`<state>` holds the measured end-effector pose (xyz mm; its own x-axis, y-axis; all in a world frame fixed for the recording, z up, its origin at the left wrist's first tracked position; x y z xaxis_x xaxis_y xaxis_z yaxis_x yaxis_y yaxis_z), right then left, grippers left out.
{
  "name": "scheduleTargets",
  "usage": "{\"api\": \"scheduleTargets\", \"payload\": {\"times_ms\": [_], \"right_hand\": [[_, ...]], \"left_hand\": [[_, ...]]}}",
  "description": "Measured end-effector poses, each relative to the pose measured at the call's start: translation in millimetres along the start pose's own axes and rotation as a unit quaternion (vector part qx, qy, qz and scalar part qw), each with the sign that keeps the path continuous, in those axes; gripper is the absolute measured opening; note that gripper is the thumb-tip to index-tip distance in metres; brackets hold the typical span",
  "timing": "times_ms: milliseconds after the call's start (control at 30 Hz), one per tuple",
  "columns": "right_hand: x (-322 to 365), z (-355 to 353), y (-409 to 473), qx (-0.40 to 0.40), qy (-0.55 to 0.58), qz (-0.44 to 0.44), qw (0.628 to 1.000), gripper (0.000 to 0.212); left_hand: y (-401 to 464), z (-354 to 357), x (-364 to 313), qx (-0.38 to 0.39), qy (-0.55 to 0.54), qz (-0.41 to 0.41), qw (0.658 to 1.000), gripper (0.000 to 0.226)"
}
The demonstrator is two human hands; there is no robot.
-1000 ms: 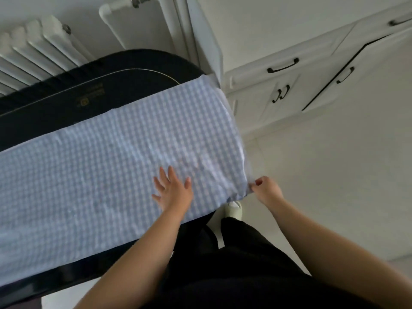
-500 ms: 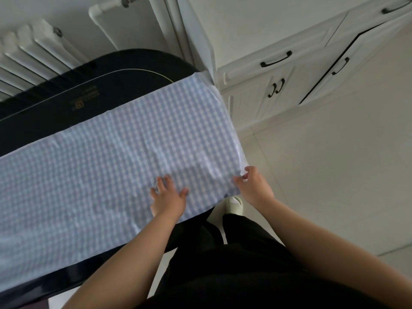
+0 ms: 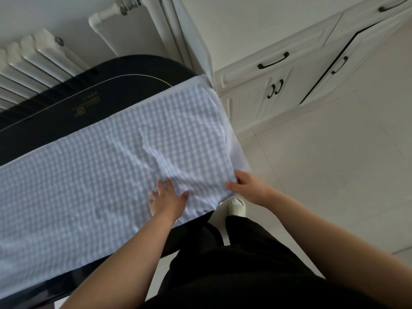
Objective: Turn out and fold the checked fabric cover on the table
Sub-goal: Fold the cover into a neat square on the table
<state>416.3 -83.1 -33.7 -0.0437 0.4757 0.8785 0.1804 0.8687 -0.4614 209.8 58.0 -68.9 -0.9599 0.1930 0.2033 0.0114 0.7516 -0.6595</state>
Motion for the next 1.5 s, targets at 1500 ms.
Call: {"api": "scheduleTargets", "payload": {"times_ms": [1500], "right_hand": [[-21.6, -11.4, 14.1, -0.12, -0.264, -0.009, 0.957, 0.013]], "left_hand": [[-26.1, 40.7, 49.9, -0.084, -0.148, 0.007, 0.985, 0.059]]}}
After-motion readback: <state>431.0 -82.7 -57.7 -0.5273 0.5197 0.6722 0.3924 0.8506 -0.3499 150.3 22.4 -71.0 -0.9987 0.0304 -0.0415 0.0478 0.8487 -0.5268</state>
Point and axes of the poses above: each hand's wrist, its own y-axis towards the middle knuckle, its own z-axis out of the palm, x = y × z, the point moved 3 cm from there along y, towards the middle knuckle, and after that the axes turned 11 degrees about -z, right-handed, at the moved point
